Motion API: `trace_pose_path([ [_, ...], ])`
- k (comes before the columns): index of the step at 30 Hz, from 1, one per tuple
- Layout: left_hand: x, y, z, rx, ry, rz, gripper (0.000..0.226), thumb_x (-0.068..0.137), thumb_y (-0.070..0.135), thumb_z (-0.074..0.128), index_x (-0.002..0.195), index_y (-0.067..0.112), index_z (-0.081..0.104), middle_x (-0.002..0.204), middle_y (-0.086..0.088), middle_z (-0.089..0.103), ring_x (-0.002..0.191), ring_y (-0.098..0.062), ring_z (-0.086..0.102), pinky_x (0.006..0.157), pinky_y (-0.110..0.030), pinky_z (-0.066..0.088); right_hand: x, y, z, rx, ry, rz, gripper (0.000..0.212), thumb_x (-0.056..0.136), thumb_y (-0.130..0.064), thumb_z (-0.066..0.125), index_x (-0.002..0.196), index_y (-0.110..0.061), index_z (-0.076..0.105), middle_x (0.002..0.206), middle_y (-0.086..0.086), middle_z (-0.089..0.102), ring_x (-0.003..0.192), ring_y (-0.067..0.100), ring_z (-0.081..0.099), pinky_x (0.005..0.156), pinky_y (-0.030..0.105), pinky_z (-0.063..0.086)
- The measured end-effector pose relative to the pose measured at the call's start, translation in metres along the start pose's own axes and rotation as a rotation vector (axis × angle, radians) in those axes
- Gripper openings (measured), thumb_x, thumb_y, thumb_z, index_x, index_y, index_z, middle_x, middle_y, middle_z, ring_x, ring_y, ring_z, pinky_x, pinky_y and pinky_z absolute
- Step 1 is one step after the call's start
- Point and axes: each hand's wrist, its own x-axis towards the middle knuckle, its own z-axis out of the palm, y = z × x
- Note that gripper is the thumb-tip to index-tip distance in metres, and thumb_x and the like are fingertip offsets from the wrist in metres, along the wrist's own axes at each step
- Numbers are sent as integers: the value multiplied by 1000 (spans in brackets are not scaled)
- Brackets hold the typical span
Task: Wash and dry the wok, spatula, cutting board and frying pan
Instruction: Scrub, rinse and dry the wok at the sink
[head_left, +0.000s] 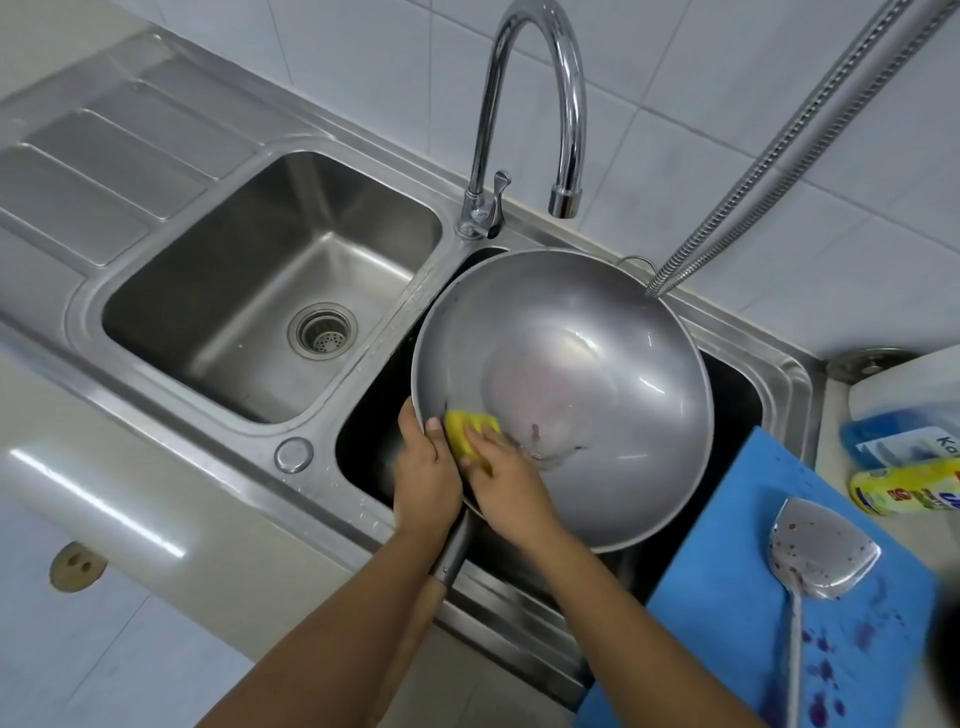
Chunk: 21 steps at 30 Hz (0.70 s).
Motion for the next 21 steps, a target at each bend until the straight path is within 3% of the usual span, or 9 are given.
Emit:
trace_pose_path([
  [4, -1, -1, 0, 9, -10, -15, 44, 106, 31, 29, 149, 22, 25, 111, -18, 65, 94, -32, 63, 83, -40, 51, -6, 2, -4, 90, -18, -5, 50, 96, -29, 50, 145, -32, 42, 157, -3, 30, 143, 22, 29, 120, 36, 20],
  [7, -2, 0, -1, 4, -17, -11, 45, 106, 31, 28, 150, 23, 23, 110, -16, 64, 90, -29, 60, 80, -38, 50, -47, 48, -27, -2, -86, -3, 50, 88, -39, 47, 137, -39, 51, 152, -8, 38, 142, 18, 34, 119, 36, 23],
  [10, -3, 1, -1, -13, -32, 4, 45, 106, 33, 28, 150, 26, 22, 106, -10, 64, 90, -27, 61, 81, -40, 52, -73, 83, -63, -149, -109, 90, 42, 91, -35, 56, 130, -50, 52, 150, -14, 38, 139, 16, 37, 119, 32, 23],
  [13, -3, 0, -1, -11, -38, -2, 45, 106, 35, 27, 150, 27, 21, 107, -9, 64, 91, -26, 62, 84, -42, 53, -72, 69, -68, -94, -199, 68, 44, 93, -28, 59, 136, -37, 52, 149, -13, 38, 141, 11, 33, 115, 19, 17],
  [16, -3, -1, 0, 9, -22, 6, 45, 105, 36, 27, 150, 26, 22, 108, -12, 65, 92, -29, 62, 83, -43, 53, -48, 27, -45, 133, -250, 31, 47, 96, -19, 58, 141, -26, 48, 149, -14, 37, 135, 3, 36, 108, 13, 25],
  [18, -1, -1, 0, 11, -12, -1, 45, 106, 34, 28, 149, 24, 24, 109, -14, 65, 94, -32, 62, 84, -42, 52, -30, 4, -34, 273, -242, 18, 49, 96, -14, 57, 143, -24, 47, 150, -14, 37, 132, 2, 38, 112, 22, 33],
  [21, -3, 1, 1, 5, -14, -13, 44, 106, 32, 28, 148, 23, 27, 106, -11, 64, 92, -29, 62, 81, -38, 50, -23, 0, -29, 325, -232, 31, 50, 96, -15, 57, 144, -24, 45, 152, -11, 34, 138, 6, 33, 118, 34, 27],
])
